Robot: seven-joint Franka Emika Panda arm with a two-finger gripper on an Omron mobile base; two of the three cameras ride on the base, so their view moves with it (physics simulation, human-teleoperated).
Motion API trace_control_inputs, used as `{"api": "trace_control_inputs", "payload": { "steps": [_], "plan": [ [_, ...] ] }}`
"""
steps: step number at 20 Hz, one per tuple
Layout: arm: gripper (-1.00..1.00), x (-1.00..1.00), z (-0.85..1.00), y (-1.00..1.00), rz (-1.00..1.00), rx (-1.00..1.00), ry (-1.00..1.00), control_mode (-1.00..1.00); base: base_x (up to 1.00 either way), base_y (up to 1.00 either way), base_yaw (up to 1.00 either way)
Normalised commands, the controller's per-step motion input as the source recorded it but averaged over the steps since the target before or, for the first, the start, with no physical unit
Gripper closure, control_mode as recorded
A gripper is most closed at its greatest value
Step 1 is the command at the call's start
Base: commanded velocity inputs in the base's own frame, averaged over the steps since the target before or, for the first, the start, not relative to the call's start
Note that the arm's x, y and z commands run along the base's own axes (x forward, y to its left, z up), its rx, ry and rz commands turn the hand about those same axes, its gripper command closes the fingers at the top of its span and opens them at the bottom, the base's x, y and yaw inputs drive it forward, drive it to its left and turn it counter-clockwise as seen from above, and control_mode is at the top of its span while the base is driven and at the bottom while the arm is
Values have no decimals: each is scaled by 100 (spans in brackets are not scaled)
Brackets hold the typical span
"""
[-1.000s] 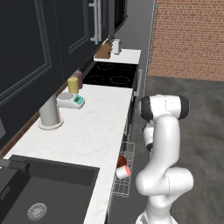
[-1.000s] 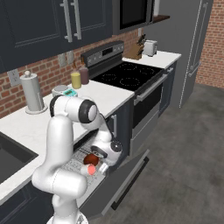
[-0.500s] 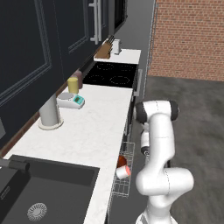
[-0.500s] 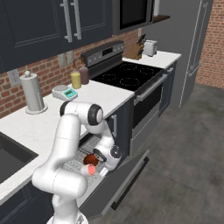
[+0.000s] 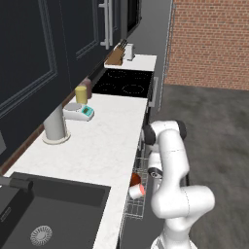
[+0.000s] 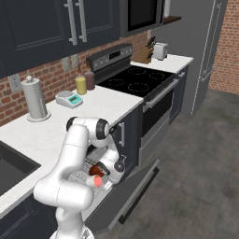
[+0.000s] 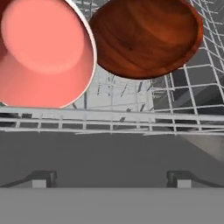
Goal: Pick up the cup and bowl from the counter, place them in the dishwasher, and close the dishwasher door.
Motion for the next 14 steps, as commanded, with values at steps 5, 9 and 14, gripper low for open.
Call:
{"api": "trace_control_inputs", "payload": {
  "steps": [5, 9, 14],
  "plan": [
    [-100, 32, -66, 2, 0, 0, 0, -100, 0, 0, 0],
    [-100, 41, -48, 26, 0, 0, 0, -100, 0, 0, 0],
    [-100, 48, -30, 60, 0, 0, -1, -100, 0, 0, 0]
  ]
}}
